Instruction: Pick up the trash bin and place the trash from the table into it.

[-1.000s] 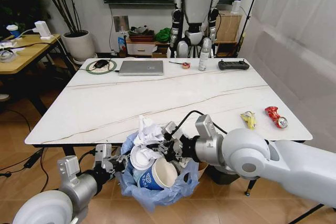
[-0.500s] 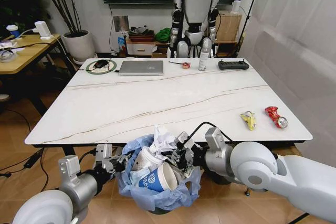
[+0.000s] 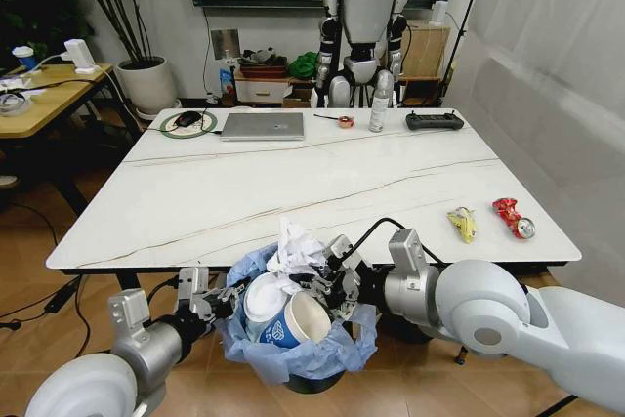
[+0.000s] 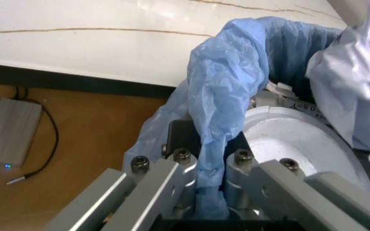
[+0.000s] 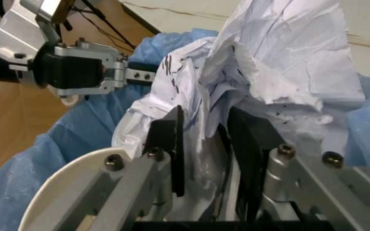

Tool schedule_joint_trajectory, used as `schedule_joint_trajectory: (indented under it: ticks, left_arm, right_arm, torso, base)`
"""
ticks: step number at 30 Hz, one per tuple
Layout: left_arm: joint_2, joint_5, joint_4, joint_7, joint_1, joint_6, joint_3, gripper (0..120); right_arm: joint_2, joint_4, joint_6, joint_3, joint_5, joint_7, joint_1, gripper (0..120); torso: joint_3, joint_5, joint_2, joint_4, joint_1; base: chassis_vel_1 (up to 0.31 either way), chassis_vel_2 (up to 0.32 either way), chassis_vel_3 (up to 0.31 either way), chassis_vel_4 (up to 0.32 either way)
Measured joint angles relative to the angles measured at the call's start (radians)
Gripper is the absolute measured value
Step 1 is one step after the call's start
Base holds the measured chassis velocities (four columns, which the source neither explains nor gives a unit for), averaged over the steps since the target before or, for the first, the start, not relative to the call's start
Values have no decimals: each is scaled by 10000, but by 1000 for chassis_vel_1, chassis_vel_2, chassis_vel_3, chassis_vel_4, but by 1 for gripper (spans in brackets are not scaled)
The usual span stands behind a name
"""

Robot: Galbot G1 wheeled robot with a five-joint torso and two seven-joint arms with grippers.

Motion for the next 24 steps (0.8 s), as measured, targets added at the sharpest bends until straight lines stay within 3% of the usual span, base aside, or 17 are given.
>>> schedule_joint_trajectory:
  ticks: [10,12,16,20,24]
  left_arm:
    - [15,-4,2,9,15,34,0,0]
    - [15,-4,2,9,15,34,0,0]
    - [23,27,43,72,32,59,33,0]
    - [67,99,82,158,67,60,33,0]
    - [99,132,93,198,80,60,33,0]
  right_arm:
    - [-73,275,196,317,349,40,-254,65]
    - [-73,275,196,317,349,40,-254,65]
    - [-128,453,266,644,667,144,-226,86]
    - [-148,492,277,893,836,185,-194,97]
    - [-201,494,300,1271,1009,227,-152,100]
  torso:
    - [0,0,0,0,0]
    - [0,0,0,0,0]
    - [0,0,0,0,0]
    - [0,0,0,0,0]
    - [0,0,0,0,0]
  base:
    - [0,0,0,0]
    - [0,0,0,0]
    - [0,0,0,0]
    - [0,0,0,0]
    - [0,0,0,0]
